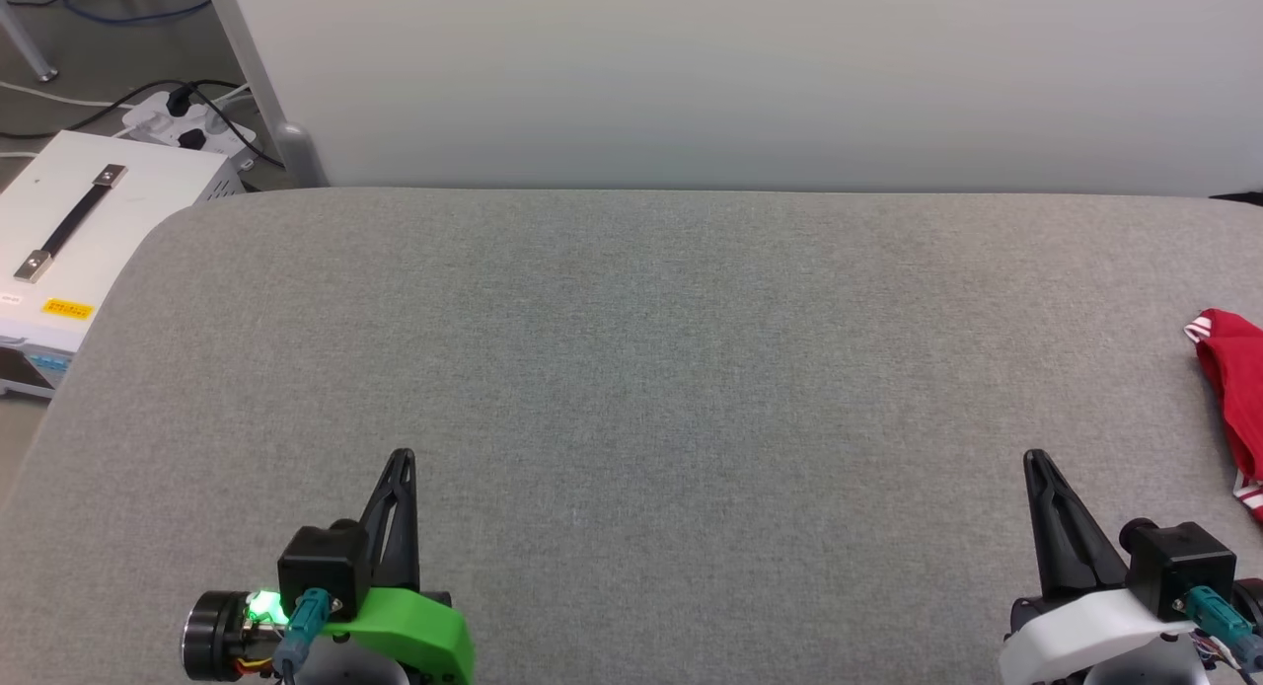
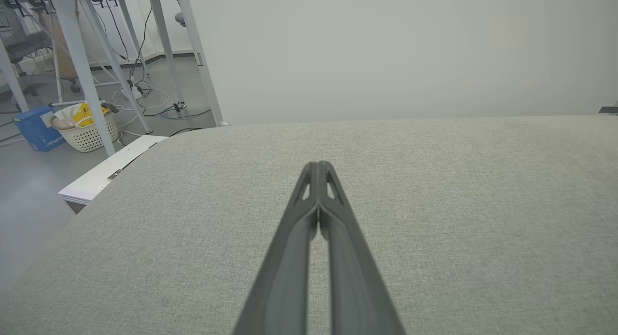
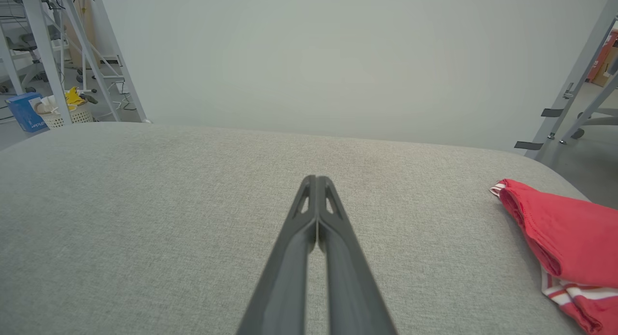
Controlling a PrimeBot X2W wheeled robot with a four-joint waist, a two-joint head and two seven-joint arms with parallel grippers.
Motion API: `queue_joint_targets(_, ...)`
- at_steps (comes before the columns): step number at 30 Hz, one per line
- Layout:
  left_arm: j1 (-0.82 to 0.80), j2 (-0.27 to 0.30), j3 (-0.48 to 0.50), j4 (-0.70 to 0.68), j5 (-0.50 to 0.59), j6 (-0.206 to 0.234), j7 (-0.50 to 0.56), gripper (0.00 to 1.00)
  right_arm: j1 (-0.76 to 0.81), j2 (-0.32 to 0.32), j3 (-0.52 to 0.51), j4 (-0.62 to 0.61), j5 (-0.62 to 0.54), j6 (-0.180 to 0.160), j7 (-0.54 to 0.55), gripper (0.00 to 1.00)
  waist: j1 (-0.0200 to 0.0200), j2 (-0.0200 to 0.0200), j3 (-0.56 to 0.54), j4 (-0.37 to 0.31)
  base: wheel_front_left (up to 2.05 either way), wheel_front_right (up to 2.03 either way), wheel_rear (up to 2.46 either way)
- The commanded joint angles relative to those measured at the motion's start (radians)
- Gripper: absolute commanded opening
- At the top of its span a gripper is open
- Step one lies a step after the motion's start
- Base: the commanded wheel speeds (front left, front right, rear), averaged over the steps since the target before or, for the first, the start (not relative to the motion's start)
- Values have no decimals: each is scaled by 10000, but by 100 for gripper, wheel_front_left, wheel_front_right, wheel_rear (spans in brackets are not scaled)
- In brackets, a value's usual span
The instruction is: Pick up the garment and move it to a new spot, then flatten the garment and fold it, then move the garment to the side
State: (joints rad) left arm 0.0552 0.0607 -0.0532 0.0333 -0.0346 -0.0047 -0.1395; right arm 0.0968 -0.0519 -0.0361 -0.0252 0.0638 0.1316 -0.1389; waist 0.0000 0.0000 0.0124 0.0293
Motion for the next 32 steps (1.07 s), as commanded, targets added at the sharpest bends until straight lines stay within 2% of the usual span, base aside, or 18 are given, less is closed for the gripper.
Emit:
queue_joint_targets(1, -211, -47, 65, -43, 66, 20, 73, 0, -228, 8, 18, 40, -122, -4, 63, 0, 0, 0, -3, -6, 0, 0, 0)
queue_joint_targets(32, -371, -74, 285, -180, 198, 32, 696, 0, -577, 12, 180, 140, -365, -7, 688, 0, 0, 0, -60, -141, 0, 0, 0)
